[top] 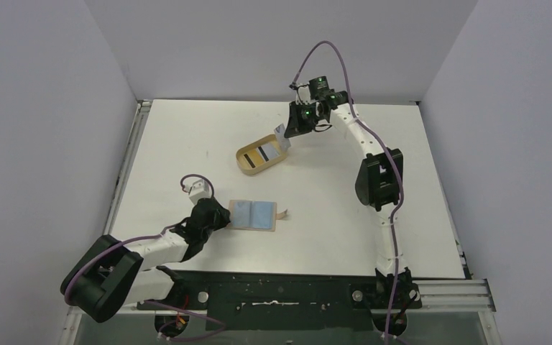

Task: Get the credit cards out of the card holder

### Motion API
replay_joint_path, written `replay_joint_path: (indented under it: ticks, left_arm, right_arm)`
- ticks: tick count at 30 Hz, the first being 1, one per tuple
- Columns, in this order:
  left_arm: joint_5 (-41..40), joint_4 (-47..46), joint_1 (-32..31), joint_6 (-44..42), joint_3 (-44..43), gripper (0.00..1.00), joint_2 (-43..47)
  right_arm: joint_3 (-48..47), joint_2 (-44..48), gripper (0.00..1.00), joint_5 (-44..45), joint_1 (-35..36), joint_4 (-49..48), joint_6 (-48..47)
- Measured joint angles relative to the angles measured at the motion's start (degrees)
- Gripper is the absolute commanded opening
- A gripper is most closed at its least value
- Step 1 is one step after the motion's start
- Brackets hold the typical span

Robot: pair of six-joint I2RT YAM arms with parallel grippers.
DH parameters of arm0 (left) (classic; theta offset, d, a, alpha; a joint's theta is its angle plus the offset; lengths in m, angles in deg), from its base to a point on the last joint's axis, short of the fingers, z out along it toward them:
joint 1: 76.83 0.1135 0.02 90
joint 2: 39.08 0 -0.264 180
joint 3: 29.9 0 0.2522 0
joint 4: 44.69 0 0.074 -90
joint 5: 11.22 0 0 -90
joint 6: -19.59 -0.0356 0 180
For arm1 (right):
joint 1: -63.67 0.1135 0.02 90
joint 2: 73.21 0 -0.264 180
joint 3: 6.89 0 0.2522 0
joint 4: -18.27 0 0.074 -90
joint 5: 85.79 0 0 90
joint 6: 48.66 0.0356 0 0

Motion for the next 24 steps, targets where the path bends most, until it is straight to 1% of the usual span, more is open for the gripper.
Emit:
replay_joint_path:
  ticks: [4, 10, 17, 20, 24]
  left_arm:
    - [0.2, 0.0, 0.07, -0.2, 0.0, 0.0, 0.0]
    - [0.46, 0.0, 0.33, -0.37, 0.0, 0.0, 0.0]
    - [0.5, 0.0, 0.33, -0.59, 0.0, 0.0, 0.0]
    - [0.5, 0.0, 0.33, -0.63, 0.0, 0.0, 0.07]
    - [0.48, 0.02, 0.33, -0.63, 0.0, 0.0, 0.11]
  right_arm:
    - [-4.28, -3.67, 0.0, -0.04, 0.42, 1.22, -0.07]
    - [-5.11, -5.77, 0.0, -0.09, 1.42, 0.28, 0.79]
    - [-10.03, -10.29, 0.0, -0.26, 2.73, -0.66, 2.03]
    - [-10.49, -11.65, 0.0, -0.26, 3.02, -0.83, 2.12]
    - [-10.49, -12.61, 0.06, -0.2, 2.99, -0.76, 2.27]
